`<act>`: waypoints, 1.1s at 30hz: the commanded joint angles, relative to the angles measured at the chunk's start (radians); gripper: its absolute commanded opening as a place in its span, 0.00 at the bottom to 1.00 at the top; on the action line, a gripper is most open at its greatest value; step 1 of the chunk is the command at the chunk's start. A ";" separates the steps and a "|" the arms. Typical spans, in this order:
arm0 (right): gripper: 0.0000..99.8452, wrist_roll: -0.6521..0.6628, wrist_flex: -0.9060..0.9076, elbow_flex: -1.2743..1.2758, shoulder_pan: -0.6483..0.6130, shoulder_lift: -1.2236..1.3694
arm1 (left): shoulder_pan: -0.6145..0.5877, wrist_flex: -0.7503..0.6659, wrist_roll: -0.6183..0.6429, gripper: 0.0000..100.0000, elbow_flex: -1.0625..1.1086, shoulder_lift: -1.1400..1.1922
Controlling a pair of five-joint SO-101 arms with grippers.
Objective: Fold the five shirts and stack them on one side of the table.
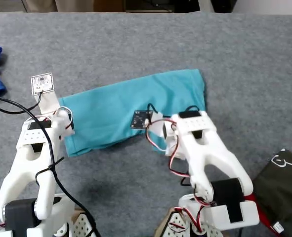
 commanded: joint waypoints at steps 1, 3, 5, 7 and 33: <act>0.00 0.009 0.123 -0.171 0.004 0.004 | 0.006 -0.014 -0.011 0.02 0.002 -0.033; 0.00 0.009 0.192 -0.278 0.010 0.005 | 0.006 -0.014 -0.011 0.02 0.002 -0.033; 0.00 0.009 0.242 -0.387 0.012 0.018 | 0.006 -0.014 -0.011 0.02 0.002 -0.033; 0.00 0.011 0.301 -0.507 0.012 0.062 | 0.008 -0.014 -0.011 0.02 0.002 -0.033; 0.17 0.210 0.690 -1.885 0.038 0.929 | 0.008 -0.014 -0.014 0.02 0.002 -0.035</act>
